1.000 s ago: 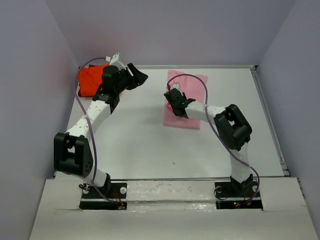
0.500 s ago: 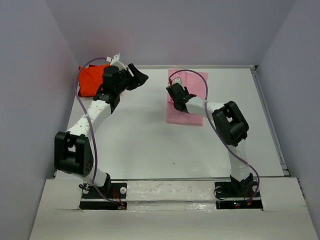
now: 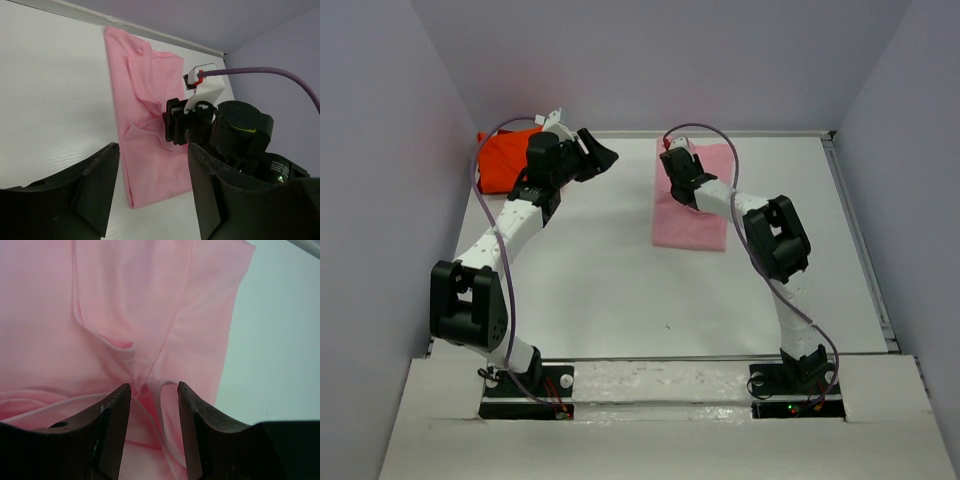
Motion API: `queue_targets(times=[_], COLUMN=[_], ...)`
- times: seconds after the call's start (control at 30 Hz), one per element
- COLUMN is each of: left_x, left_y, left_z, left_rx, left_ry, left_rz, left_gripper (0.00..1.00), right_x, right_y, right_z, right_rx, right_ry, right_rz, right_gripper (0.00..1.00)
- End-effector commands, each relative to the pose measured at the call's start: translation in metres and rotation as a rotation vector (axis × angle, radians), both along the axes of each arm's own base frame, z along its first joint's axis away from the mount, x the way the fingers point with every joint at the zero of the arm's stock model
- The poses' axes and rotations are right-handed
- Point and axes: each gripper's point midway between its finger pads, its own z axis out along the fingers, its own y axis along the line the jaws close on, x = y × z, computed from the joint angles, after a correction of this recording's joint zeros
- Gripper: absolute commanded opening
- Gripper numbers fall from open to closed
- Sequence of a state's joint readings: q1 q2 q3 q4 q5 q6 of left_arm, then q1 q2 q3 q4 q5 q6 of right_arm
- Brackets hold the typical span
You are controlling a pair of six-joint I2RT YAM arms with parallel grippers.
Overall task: Fold and stack the t-shirts
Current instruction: Smooth out the 2/3-rectangle-folded T-shirt at the center of the board.
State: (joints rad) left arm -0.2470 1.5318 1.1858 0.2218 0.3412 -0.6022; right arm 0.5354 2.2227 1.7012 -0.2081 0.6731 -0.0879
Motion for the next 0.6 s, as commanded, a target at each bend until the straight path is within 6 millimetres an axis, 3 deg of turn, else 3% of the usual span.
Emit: queue_targets(times=[0.0,0.07,0.37,0.43,0.5,0.53,0.57], left_x=[-0.002,-0.002,-0.004,-0.004,-0.004,-0.004,-0.004], left_y=[-0.006,-0.007,-0.01,-0.01,-0.01,-0.01,-0.01], left_z=[0.012,0.012,0.009,0.012,0.012,0.012,0.012], left_rx=[-0.027,-0.031,-0.046,-0.048,-0.047,-0.045,-0.046], left_ry=[-0.041,-0.041,-0.03,-0.036,-0.039,-0.04,-0.04], left_rz=[-0.035,-0.04,-0.057,-0.059,-0.057,-0.058,-0.059], left_gripper=[0.66,0.66,0.66,0.66,0.66,0.66,0.66], right_x=[0.033,0.04,0.056,0.052,0.044,0.038,0.032], right_y=[-0.01,-0.015,-0.011,-0.012,-0.014,-0.015,-0.016], right_z=[0.017,0.014,0.088,0.109,0.111,0.128,0.127], right_rx=[-0.014,-0.036,-0.035,-0.018,0.003,0.027,0.039], right_ry=[-0.072,-0.071,-0.19,-0.217,-0.211,-0.232,-0.218], right_rz=[-0.022,-0.028,-0.002,0.0,0.005,0.007,0.012], right_gripper=[0.49,0.49,0.49,0.49,0.49,0.49,0.49])
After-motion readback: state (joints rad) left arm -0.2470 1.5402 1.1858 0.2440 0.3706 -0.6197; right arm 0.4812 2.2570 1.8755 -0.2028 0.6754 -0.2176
